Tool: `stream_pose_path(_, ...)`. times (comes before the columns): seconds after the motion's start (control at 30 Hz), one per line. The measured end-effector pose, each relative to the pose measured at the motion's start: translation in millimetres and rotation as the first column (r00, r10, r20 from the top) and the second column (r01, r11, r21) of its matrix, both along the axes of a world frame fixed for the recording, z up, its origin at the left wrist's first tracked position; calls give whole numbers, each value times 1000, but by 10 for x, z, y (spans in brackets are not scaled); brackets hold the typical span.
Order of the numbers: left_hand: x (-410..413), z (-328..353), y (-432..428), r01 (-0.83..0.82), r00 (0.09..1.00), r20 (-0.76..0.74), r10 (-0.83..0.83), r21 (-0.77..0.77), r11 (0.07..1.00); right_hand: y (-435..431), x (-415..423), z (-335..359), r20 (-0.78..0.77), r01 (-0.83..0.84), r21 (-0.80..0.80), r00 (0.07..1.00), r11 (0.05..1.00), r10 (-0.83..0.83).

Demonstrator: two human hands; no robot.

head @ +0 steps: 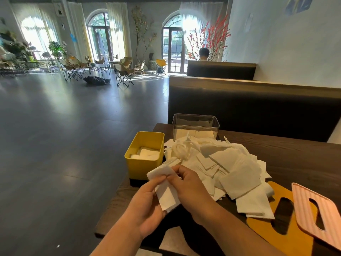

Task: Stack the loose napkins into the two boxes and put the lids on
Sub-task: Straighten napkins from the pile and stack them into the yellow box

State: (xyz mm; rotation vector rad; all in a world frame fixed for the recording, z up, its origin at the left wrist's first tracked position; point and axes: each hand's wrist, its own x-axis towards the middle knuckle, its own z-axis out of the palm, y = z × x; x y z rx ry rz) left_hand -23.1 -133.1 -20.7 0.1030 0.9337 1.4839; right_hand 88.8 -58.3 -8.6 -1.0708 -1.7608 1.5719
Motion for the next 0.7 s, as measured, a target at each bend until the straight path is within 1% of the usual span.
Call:
stream_pose_path(0.07,-54,6,-38,-1,998,-58,0,-12,1000,69,35,58,20,-7,58,1000,998,5)
stream_pose_path(0.13,-150,24,-65,-15,985,-170,13,-10,1000,216,80,136,22,35,140,999,990,-39)
stream_pose_path(0.2,-271,37,-81,-50,964,-261,41,-28,998,413,125,200,88,67,272,992,960,-94)
stream_pose_path(0.23,-332,37,-90,-68,955,-293,56,-32,997,524,141,209,156,42,352,982,935,-103)
stream_pose_path(0.3,-438,25,-102,-82,943,-327,62,-48,996,729,134,221,362,-116,515,927,849,-93)
stream_pose_path(0.37,-505,-7,-103,-73,937,-347,47,-62,995,899,82,220,550,-320,615,829,721,-100)
stream_pose_path(0.43,-551,-44,-98,-65,935,-353,34,-77,995,1004,-22,229,678,-490,637,724,596,-129)
stream_pose_path(0.5,-581,-74,-92,-64,945,-326,34,-81,995,1069,-145,229,759,-618,617,632,487,-159)
stream_pose_path(0.53,-588,-81,-94,-60,950,-310,34,-74,995,1081,-201,230,784,-662,601,598,449,-167)
stream_pose_path(0.6,-633,-111,-93,-64,959,-279,44,-65,996,1087,-304,222,804,-706,581,576,405,-151)
stream_pose_path(0.7,-659,-116,-96,-57,966,-254,39,-65,996,1082,-349,219,784,-706,608,607,363,-131)
